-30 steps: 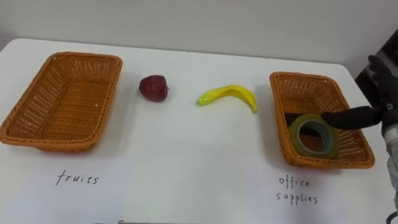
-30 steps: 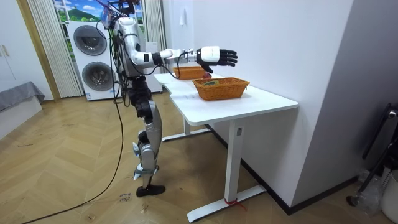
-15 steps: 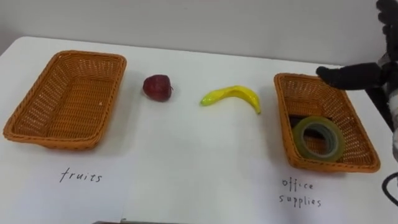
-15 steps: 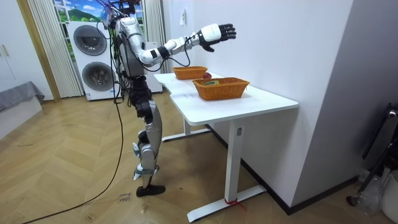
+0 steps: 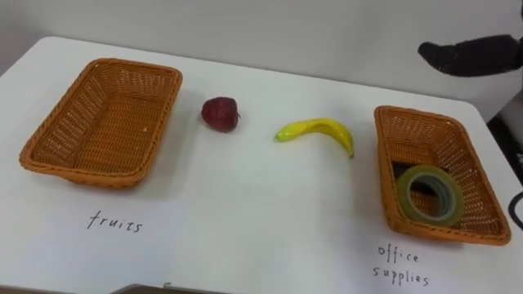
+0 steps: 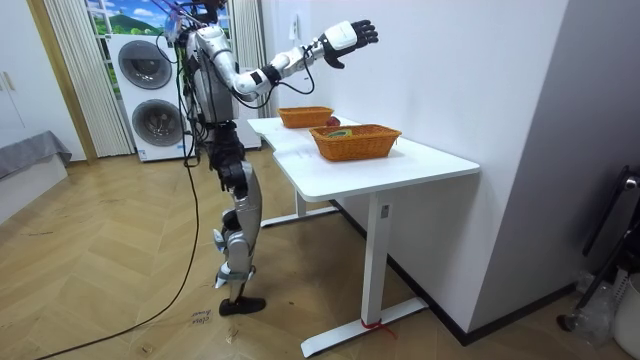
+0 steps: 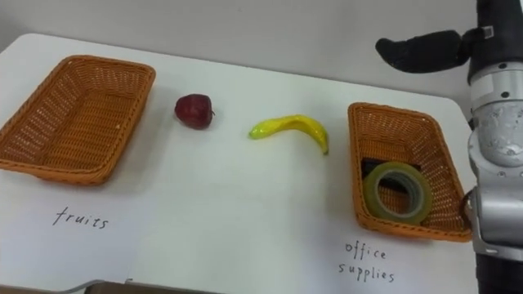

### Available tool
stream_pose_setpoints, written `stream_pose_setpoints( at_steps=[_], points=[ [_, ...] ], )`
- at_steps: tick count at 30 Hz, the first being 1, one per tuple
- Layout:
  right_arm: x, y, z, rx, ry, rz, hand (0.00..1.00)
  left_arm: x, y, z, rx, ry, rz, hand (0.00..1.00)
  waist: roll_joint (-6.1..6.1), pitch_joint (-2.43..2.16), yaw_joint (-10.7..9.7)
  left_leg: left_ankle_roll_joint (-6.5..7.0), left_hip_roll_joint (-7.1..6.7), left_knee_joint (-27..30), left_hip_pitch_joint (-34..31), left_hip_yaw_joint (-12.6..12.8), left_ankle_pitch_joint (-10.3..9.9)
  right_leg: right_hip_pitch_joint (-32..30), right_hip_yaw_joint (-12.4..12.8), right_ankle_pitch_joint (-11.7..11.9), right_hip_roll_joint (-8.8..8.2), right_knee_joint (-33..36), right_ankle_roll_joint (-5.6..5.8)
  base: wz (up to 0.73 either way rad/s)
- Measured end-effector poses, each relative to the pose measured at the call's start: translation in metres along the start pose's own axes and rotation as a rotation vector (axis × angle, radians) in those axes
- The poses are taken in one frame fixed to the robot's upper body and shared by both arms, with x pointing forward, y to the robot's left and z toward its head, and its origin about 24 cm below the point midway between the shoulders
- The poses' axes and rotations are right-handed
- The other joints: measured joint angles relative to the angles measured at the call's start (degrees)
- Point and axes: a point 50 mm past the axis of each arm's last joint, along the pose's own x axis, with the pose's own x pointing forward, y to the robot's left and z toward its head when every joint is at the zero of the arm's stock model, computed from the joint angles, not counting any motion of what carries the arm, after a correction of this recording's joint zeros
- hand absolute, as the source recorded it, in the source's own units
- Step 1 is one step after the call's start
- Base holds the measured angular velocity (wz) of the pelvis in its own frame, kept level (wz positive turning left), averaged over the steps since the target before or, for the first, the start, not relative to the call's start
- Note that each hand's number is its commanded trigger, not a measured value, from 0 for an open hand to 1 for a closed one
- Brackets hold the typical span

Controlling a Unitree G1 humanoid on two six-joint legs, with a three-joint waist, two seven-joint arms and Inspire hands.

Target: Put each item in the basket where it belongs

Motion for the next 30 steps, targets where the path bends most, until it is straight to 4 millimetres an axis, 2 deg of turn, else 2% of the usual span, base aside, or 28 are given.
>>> stream_pose_setpoints(
  at_steps=[2, 4, 7, 8, 11, 17, 21, 24, 26, 30],
  points=[
    [0.006, 0.006, 0.008, 0.011, -0.028, 0.021, 0.00, 0.000, 0.000, 0.002, 0.002, -0.004, -0.004, 0.00, 0.20, 0.20, 0.01, -0.01, 0.02, 0.06, 0.20, -0.04, 0.00, 0.23, -0.26, 0.00, -0.02, 0.01, 0.00, 0.00],
    [0.008, 0.012, 0.009, 0.026, -0.029, 0.048, 0.00, 0.001, 0.000, 0.005, 0.008, -0.010, -0.008, 0.00, 0.13, 0.17, 0.29, -0.01, 0.04, 0.21, 0.36, -0.40, 0.01, 0.48, -0.45, 0.00, -0.02, 0.01, 0.00, 0.03],
    [0.010, 0.022, 0.006, 0.058, -0.007, 0.093, 0.00, 0.001, -0.001, 0.010, 0.012, -0.012, -0.013, 0.00, -0.33, 0.31, 0.43, -0.01, -0.03, 0.29, 0.41, -0.91, 0.00, 0.81, -0.83, 0.00, -0.09, 0.01, 0.00, 0.08],
    [0.011, 0.024, 0.002, 0.071, 0.015, 0.102, 0.00, 0.001, -0.002, 0.011, 0.014, -0.010, -0.015, 0.00, -0.49, 0.30, 1.19, 0.00, -0.04, 0.30, 0.40, -0.92, -0.01, 0.84, -0.83, 0.00, -0.09, 0.01, 0.00, 0.03],
    [0.013, 0.026, -0.007, 0.096, 0.076, 0.112, 0.00, 0.001, -0.001, 0.011, 0.015, -0.006, -0.014, 0.00, -0.74, 0.13, 1.88, 0.00, -0.12, 0.56, 0.34, -1.53, -0.01, 1.01, -0.91, 0.00, -0.13, 0.01, 0.00, 0.07],
    [0.027, 0.026, -0.004, 0.101, 0.077, 0.103, 0.00, 0.001, 0.000, 0.008, 0.013, 0.012, -0.010, 0.00, -0.68, 0.17, 3.05, 0.03, -0.71, 0.86, 0.32, -2.63, 0.00, 1.62, -1.98, -0.01, -0.26, -0.12, 0.01, 0.09],
    [0.026, 0.029, -0.011, 0.096, 0.106, 0.122, 0.00, 0.001, 0.002, 0.003, 0.024, 0.025, -0.008, 0.00, -0.89, 0.02, 3.63, 0.03, -0.78, 1.00, 0.38, -3.33, 0.00, 2.02, -2.63, -0.01, -0.32, -0.15, 0.01, 0.09],
    [0.026, 0.034, -0.015, 0.089, 0.126, 0.140, 0.00, 0.000, 0.003, 0.000, 0.032, 0.033, -0.007, 0.00, -0.96, -0.01, 4.28, 0.03, -0.79, 1.08, 0.21, -3.40, 0.00, 1.95, -4.10, -0.01, -0.46, -0.16, 0.01, 0.00],
    [0.026, 0.035, -0.020, 0.087, 0.146, 0.143, 0.00, -0.001, 0.004, 0.001, 0.060, 0.020, -0.002, 0.00, -1.34, -0.27, 4.63, 0.03, -0.80, 1.07, -0.60, -3.47, 0.00, 1.42, -4.25, -0.01, -0.52, -0.18, 0.01, 0.04],
    [0.027, 0.036, -0.022, 0.082, 0.157, 0.161, 0.00, -0.001, 0.007, -0.004, 0.082, 0.031, 0.005, 0.00, -1.59, -0.22, 4.87, 0.03, -0.85, 1.22, -0.93, -3.67, 0.00, 1.23, -4.18, -0.01, -0.49, -0.18, 0.01, 0.01]
  ],
)
